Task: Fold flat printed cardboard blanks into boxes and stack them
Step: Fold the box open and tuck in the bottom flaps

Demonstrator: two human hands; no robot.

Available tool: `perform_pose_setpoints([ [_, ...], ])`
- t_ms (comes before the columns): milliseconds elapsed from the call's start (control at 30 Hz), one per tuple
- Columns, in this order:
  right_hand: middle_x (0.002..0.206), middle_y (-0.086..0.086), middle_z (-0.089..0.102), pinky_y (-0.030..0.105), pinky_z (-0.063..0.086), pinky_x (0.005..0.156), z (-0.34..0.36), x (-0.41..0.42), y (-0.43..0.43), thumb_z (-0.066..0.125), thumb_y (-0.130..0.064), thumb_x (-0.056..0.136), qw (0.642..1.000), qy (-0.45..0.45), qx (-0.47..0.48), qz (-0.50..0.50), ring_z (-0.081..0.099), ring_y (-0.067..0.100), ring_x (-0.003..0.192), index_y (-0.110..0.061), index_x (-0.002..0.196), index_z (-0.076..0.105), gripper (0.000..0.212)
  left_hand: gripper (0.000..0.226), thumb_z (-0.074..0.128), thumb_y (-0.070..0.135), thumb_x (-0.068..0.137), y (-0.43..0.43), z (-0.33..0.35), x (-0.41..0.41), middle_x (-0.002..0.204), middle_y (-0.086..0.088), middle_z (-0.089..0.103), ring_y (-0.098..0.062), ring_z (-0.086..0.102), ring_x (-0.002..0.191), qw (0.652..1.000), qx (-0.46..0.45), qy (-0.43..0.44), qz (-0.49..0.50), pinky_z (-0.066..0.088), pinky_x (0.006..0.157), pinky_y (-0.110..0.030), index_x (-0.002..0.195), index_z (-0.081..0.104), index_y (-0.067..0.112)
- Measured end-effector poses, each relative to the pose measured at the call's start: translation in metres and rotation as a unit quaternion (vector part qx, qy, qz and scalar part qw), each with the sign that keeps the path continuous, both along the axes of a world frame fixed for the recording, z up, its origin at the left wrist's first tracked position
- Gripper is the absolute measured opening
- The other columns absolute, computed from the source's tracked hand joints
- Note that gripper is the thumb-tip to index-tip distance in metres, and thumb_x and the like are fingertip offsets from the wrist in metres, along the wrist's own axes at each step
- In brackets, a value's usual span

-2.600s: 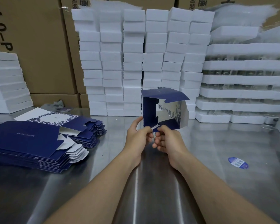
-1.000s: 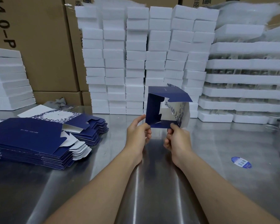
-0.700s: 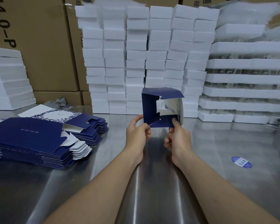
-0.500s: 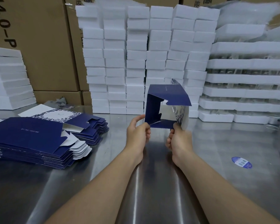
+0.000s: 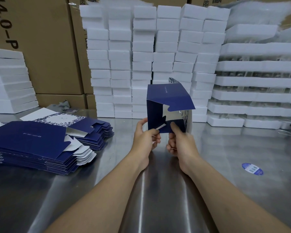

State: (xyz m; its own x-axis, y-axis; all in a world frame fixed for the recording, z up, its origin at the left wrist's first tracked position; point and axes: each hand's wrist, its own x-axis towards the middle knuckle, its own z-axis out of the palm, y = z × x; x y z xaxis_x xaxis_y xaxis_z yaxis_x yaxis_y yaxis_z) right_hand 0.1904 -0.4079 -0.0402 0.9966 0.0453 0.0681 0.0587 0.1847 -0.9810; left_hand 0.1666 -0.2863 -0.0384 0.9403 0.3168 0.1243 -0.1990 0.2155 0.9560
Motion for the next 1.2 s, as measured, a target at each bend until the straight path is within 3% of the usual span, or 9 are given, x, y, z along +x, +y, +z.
perform_pose_setpoints([
  [133,0.058,0.005,0.055,0.027,0.04,0.053,0.0018,-0.0066,0.0018,0.055,-0.034,0.105,0.998,-0.021,-0.062,0.014,0.06,0.018,0.05,-0.01,0.08,0.062,0.035,0.049,0.054,0.005,0.099,-0.0009,0.0007,-0.0007,0.072,-0.003,0.062,-0.016,0.057,0.07,1.0,0.016,0.002,-0.004,0.049,0.077,-0.034,0.143,0.053,0.027],
  [300,0.051,0.003,0.053,0.022,0.041,0.045,0.0045,-0.0081,-0.0007,0.056,-0.027,0.105,1.0,-0.002,-0.028,-0.013,0.058,0.015,0.044,-0.01,0.074,0.06,0.035,0.046,0.052,0.004,0.098,-0.0025,0.0029,-0.002,0.066,0.001,0.06,-0.011,0.054,0.061,1.0,0.004,0.009,-0.011,0.045,0.069,-0.029,0.139,0.061,0.023],
  [533,0.054,0.004,0.054,0.026,0.041,0.051,0.0037,-0.0077,-0.0004,0.058,-0.031,0.104,1.0,-0.001,-0.02,-0.005,0.06,0.017,0.047,-0.011,0.077,0.06,0.034,0.05,0.05,-0.001,0.093,-0.002,0.0025,-0.0017,0.063,0.001,0.056,-0.014,0.048,0.063,1.0,-0.012,0.01,0.0,0.042,0.068,-0.03,0.137,0.063,0.021],
  [733,0.059,0.003,0.056,0.023,0.043,0.048,0.0027,-0.004,-0.0005,0.059,-0.039,0.104,1.0,0.008,-0.02,0.011,0.064,0.017,0.052,-0.012,0.081,0.062,0.035,0.051,0.049,0.0,0.091,0.0003,0.0006,-0.0007,0.065,-0.001,0.057,-0.015,0.05,0.063,1.0,-0.008,0.004,0.005,0.046,0.071,-0.031,0.134,0.062,0.025],
  [833,0.06,0.002,0.061,0.025,0.045,0.054,0.0035,-0.0042,-0.0006,0.062,-0.043,0.101,0.998,0.003,-0.043,0.04,0.071,0.018,0.059,-0.014,0.082,0.062,0.035,0.051,0.048,0.001,0.09,0.0019,-0.0008,0.0004,0.068,-0.002,0.059,-0.014,0.054,0.066,1.0,0.01,0.0,-0.012,0.049,0.074,-0.033,0.132,0.062,0.026],
  [1000,0.059,0.002,0.065,0.027,0.044,0.06,0.0008,-0.0056,-0.0001,0.059,-0.029,0.103,0.997,-0.019,-0.063,0.029,0.072,0.015,0.06,-0.011,0.086,0.062,0.025,0.047,0.053,0.004,0.091,0.0018,-0.0014,0.0023,0.071,0.0,0.061,-0.012,0.057,0.066,0.999,0.028,0.006,-0.028,0.051,0.071,-0.029,0.13,0.067,0.025],
  [1200,0.057,0.001,0.061,0.025,0.044,0.057,0.0027,-0.0063,-0.0015,0.059,-0.029,0.103,0.998,-0.016,-0.056,0.028,0.07,0.014,0.058,-0.012,0.087,0.062,0.024,0.047,0.053,0.004,0.091,-0.0003,0.0003,0.0009,0.066,0.003,0.062,-0.011,0.057,0.063,0.999,0.025,0.005,-0.026,0.05,0.076,-0.031,0.132,0.065,0.022],
])
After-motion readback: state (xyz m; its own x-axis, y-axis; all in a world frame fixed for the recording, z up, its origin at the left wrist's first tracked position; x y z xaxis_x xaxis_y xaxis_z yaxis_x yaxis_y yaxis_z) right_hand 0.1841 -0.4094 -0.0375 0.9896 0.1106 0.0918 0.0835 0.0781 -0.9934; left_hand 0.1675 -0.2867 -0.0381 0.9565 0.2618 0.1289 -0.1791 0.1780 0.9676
